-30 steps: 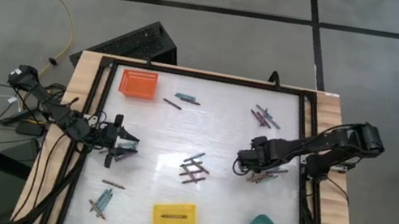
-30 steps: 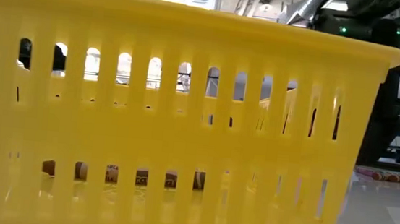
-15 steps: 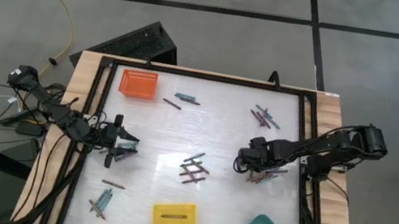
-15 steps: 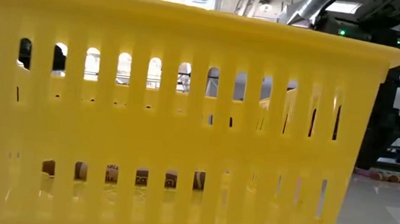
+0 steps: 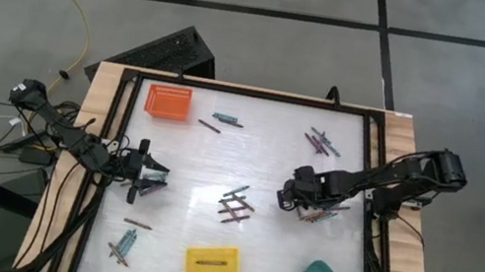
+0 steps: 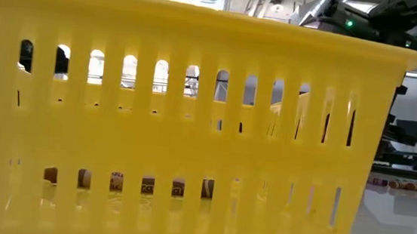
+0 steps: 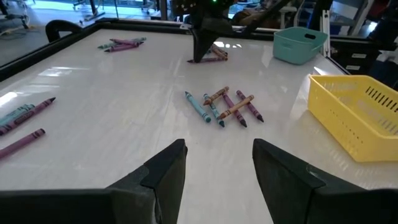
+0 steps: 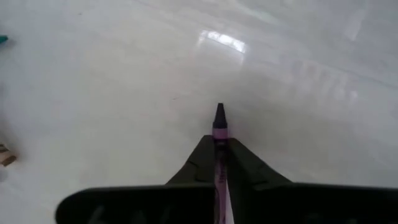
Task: Sort crayons
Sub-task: Put the purple crayon into the orange bin
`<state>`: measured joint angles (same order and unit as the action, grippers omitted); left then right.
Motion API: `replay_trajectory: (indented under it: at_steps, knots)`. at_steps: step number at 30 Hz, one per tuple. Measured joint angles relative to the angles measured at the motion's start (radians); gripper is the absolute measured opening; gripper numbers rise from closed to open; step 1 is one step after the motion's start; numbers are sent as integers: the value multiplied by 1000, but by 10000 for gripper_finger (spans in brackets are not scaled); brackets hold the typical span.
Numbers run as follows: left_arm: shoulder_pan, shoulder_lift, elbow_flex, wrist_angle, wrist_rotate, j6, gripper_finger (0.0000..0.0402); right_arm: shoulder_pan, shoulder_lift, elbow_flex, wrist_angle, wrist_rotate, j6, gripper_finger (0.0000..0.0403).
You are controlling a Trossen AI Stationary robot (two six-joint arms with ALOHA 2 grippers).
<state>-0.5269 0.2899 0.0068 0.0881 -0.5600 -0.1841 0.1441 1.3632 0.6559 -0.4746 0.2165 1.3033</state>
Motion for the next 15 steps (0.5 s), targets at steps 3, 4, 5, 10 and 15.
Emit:
replay_trajectory:
  at_steps: [3, 4, 5, 10, 15]
  knots:
    - [0, 0, 0, 0, 0, 0, 174, 12, 1, 0, 7, 0, -21, 17]
    - [0, 0, 0, 0, 0, 0, 174, 17, 9, 0, 14, 0, -26, 18]
    - [0, 0, 0, 0, 0, 0, 174, 21, 19, 1, 20, 1, -29, 20]
    - [0, 0, 0, 0, 0, 0, 174, 37, 129, 2, 98, -25, -39, 36]
    - [0, 0, 0, 0, 0, 0, 174, 52, 224, 69, 107, -24, -101, 34]
